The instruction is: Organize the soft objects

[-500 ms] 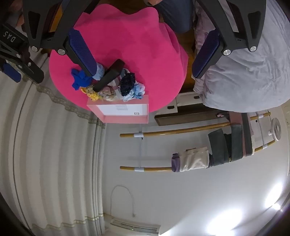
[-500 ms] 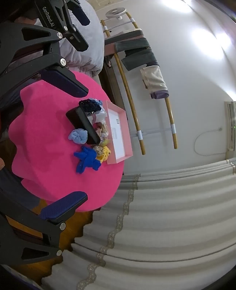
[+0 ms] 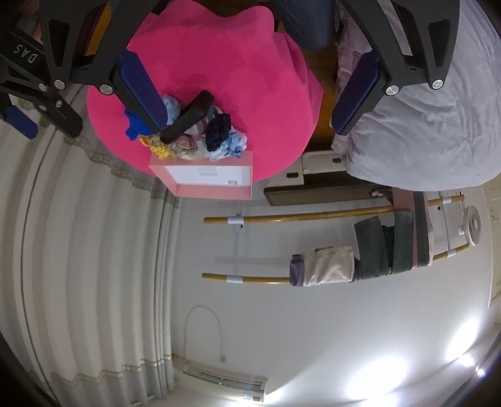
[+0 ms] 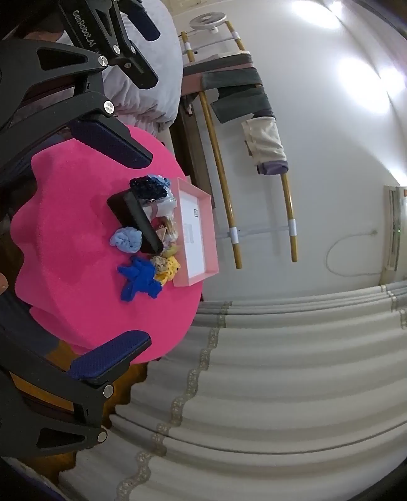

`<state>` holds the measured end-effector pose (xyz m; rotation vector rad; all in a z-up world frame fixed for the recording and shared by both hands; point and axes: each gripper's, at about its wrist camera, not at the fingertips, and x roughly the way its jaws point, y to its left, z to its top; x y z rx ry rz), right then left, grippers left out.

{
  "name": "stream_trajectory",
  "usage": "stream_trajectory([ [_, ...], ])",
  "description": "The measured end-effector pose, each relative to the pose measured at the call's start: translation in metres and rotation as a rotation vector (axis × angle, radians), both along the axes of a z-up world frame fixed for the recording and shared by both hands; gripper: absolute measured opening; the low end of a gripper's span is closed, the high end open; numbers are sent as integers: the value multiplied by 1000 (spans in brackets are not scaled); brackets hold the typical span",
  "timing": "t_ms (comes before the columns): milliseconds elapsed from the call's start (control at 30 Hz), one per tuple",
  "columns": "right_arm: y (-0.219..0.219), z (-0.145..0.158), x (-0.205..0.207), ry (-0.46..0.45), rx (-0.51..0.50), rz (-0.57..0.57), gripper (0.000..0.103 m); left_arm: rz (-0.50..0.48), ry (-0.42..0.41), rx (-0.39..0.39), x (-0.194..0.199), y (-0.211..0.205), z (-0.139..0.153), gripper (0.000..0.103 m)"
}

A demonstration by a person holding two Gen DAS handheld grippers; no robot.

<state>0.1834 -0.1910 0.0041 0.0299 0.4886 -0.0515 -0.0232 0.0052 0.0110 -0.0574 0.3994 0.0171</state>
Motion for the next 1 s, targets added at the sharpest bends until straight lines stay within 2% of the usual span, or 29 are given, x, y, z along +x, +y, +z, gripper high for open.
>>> stream_trajectory([
  [300,0,13,-2,-13,-19,-5,103,17,-18,-3,1,-2,3,103],
  [1000,2,10,-2,-20,-26,-13,103,9,-25,-7,-1,-2,7,103],
])
